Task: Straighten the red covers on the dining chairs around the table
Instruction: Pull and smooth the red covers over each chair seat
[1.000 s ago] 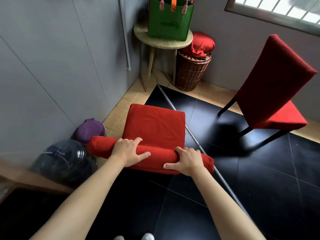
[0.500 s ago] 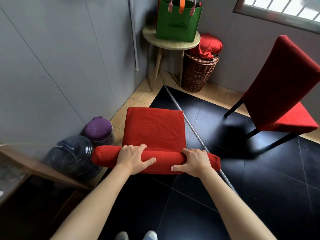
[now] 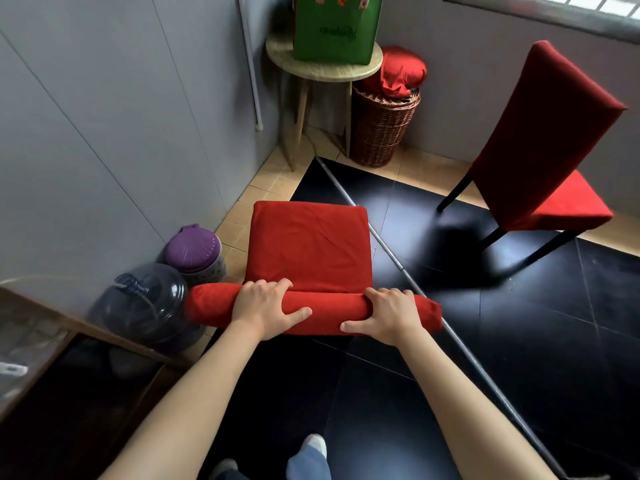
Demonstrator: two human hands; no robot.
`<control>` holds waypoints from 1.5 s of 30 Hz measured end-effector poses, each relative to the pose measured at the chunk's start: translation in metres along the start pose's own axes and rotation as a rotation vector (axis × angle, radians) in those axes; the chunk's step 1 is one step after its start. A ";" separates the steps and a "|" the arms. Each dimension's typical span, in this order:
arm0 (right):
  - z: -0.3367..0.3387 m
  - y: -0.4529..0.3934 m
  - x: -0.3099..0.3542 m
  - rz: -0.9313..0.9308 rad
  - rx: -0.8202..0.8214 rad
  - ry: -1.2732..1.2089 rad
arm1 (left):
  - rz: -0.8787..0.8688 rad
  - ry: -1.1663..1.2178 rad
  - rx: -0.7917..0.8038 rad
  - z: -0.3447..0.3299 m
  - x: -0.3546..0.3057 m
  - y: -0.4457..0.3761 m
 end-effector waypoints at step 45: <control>-0.036 0.126 0.072 -0.395 -0.109 -0.077 | -0.330 -0.020 -0.032 0.006 0.021 0.067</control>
Point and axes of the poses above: each hand's wrist, its own y-axis away from the middle knuckle, its own z-axis out of the back of the hand, x = y × z, the point moved 10 cm from there along -y, towards the middle knuckle, and after that the axes turned 1 degree about x, right-handed, at the moved point
